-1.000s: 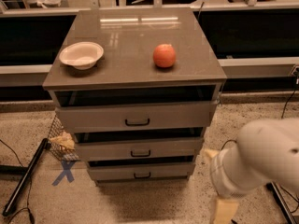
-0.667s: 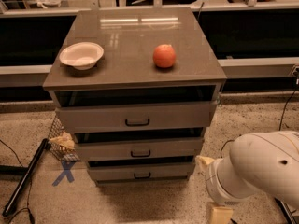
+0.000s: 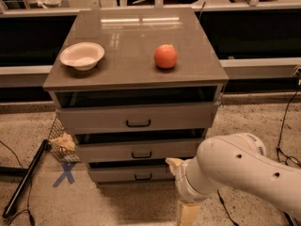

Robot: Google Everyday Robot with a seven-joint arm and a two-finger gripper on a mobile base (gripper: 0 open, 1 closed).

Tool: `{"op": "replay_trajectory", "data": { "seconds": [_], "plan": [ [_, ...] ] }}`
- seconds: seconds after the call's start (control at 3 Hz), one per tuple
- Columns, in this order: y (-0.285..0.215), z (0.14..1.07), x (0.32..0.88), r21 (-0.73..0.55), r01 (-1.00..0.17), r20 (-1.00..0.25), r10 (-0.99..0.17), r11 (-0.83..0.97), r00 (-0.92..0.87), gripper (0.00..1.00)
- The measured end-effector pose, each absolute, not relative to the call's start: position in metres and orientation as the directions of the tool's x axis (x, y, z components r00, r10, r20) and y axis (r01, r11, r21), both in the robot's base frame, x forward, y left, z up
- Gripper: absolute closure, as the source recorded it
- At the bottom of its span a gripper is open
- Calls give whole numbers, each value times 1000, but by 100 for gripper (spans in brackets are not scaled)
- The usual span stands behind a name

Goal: Open bottom drawer

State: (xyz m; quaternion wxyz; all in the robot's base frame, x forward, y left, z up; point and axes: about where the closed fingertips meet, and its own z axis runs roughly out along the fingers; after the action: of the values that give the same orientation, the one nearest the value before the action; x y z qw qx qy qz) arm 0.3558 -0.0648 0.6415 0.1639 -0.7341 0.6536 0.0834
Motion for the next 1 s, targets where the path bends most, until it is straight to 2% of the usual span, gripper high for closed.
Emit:
{"op": "replay_trajectory", "data": {
  "seconds": [0.33, 0.67, 1.0],
  "plan": [
    [-65, 642, 355, -129, -987, -335, -933, -93, 132, 0],
    [-49, 632, 375, -131, -983, -384, -908, -124, 166, 0],
    [4, 604, 420, -181, -966, -485, -838, -183, 249, 0]
  ]
}}
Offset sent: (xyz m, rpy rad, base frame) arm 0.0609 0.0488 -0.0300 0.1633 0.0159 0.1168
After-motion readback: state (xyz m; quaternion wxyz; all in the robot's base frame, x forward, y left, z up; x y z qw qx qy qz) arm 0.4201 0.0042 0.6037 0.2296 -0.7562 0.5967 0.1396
